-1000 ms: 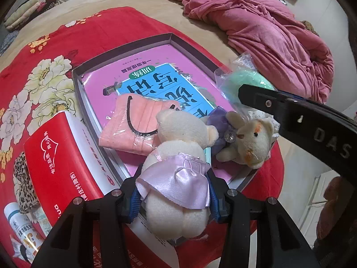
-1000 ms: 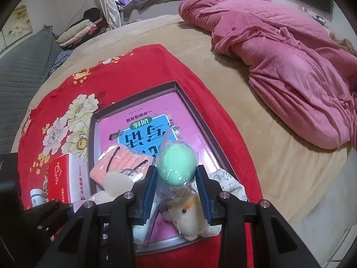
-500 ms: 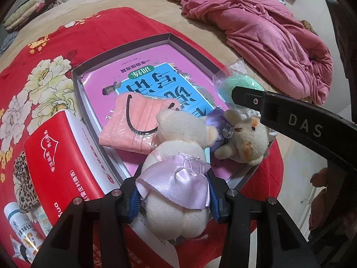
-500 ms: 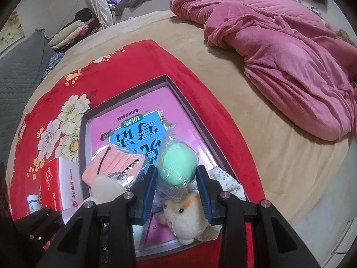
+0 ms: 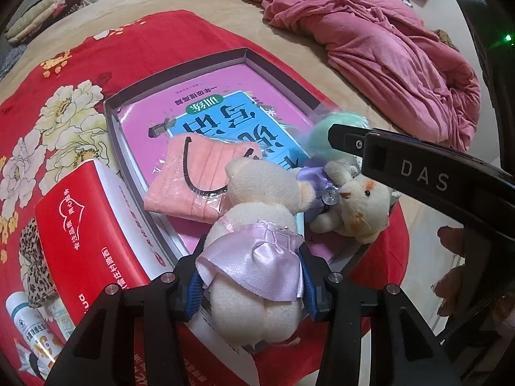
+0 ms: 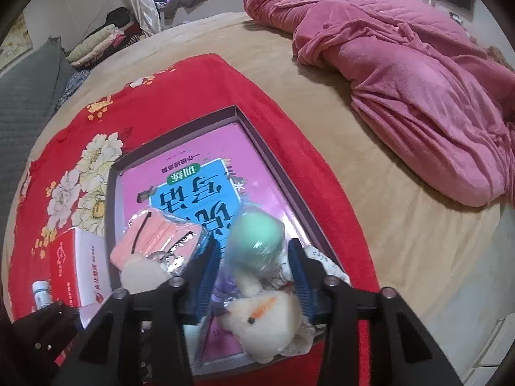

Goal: Organize soft objects
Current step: 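Lower the bagged green ball into the box and open the right tool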

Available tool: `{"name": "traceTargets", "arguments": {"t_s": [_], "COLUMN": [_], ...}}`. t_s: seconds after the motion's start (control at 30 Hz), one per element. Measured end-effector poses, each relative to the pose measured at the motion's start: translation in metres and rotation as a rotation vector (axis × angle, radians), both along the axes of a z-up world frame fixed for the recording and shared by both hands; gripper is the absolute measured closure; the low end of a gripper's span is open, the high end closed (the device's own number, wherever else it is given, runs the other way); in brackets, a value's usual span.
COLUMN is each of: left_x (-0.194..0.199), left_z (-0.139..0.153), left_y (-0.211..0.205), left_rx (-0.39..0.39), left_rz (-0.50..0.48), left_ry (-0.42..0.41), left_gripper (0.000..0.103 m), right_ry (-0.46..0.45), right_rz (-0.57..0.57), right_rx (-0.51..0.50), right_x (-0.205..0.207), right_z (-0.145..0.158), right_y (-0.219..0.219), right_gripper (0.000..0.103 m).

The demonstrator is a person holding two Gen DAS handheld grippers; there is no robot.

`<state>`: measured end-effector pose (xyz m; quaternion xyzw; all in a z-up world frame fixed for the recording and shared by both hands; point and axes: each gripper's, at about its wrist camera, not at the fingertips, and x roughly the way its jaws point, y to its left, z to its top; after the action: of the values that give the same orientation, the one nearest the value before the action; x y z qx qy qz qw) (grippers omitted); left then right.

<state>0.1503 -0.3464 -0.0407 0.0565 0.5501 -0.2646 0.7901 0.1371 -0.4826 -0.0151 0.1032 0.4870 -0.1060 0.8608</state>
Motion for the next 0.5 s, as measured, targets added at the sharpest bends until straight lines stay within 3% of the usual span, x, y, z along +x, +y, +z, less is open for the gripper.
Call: {"name": "traceTargets", "arguments": {"t_s": [0.5], "left_x": [0.008], "left_z": [0.0], "left_y": [-0.007], "left_rx": [0.005], "left_rz": [-0.009], "left_ry": [-0.009], "left_gripper": [0.05], "right_ry": [-0.054], "right_rz": [-0.039], "right_rx": [0.029], "right_x": [-0.021], "right_z": [0.022], "right_y": [-0.012], "right_gripper": [0.056]}}
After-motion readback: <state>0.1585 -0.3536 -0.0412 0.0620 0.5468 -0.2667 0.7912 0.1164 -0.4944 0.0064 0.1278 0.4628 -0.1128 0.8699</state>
